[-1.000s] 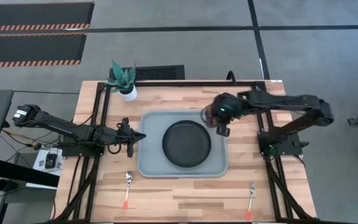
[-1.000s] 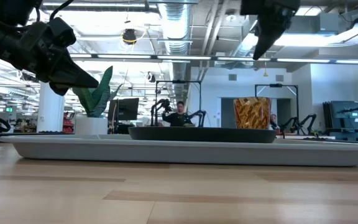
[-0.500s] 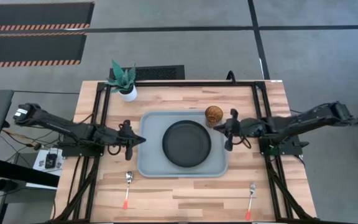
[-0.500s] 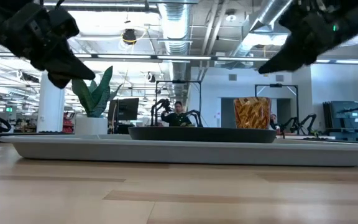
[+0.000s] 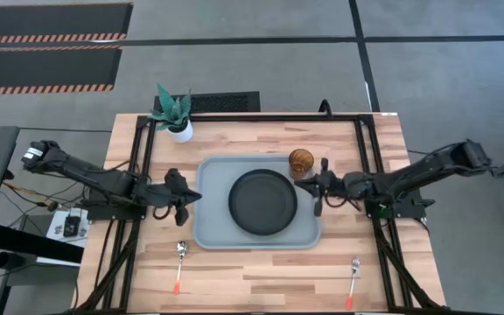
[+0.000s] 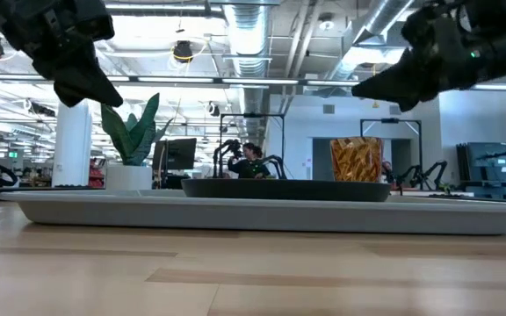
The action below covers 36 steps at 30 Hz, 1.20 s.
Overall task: Pick and place plate/cup/fork/spoon on tray
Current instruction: Put the orange spoon on the gray tray to the left of the black plate
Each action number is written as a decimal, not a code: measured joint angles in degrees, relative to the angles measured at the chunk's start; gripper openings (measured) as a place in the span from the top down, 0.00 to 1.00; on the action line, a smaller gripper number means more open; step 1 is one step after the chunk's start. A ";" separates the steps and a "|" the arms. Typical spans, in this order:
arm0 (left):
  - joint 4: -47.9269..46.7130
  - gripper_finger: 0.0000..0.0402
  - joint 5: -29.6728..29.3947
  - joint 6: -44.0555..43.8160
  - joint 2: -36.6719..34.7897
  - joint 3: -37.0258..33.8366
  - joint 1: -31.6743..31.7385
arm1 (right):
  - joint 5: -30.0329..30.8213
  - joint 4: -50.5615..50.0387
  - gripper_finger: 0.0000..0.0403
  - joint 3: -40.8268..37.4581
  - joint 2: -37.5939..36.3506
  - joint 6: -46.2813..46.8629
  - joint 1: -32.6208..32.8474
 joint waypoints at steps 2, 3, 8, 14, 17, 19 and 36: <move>-2.98 1.00 0.00 -1.42 2.85 2.25 0.00 | -0.22 6.16 0.98 -0.95 2.42 -4.39 0.64; -4.71 1.00 -0.01 -2.50 4.29 3.47 0.00 | -0.26 8.73 0.99 -1.34 2.95 -5.50 0.54; -11.18 1.00 1.82 -10.28 11.82 10.60 -0.77 | -1.07 11.42 0.98 -1.65 3.45 -6.53 -0.77; -18.64 1.00 4.63 -22.47 21.01 18.19 -4.25 | -1.15 10.74 0.99 -1.65 3.28 -6.60 -1.42; -21.89 1.00 6.43 -30.15 25.59 21.53 -6.15 | -1.25 10.77 0.99 -1.65 3.28 -6.61 -1.40; -24.49 1.00 8.40 -35.27 28.50 23.62 -7.49 | -1.24 10.77 0.98 -1.65 3.28 -6.56 -1.37; -35.26 1.00 23.12 -76.69 41.61 33.20 -22.20 | -3.32 10.24 0.98 -1.65 3.31 -3.63 -0.09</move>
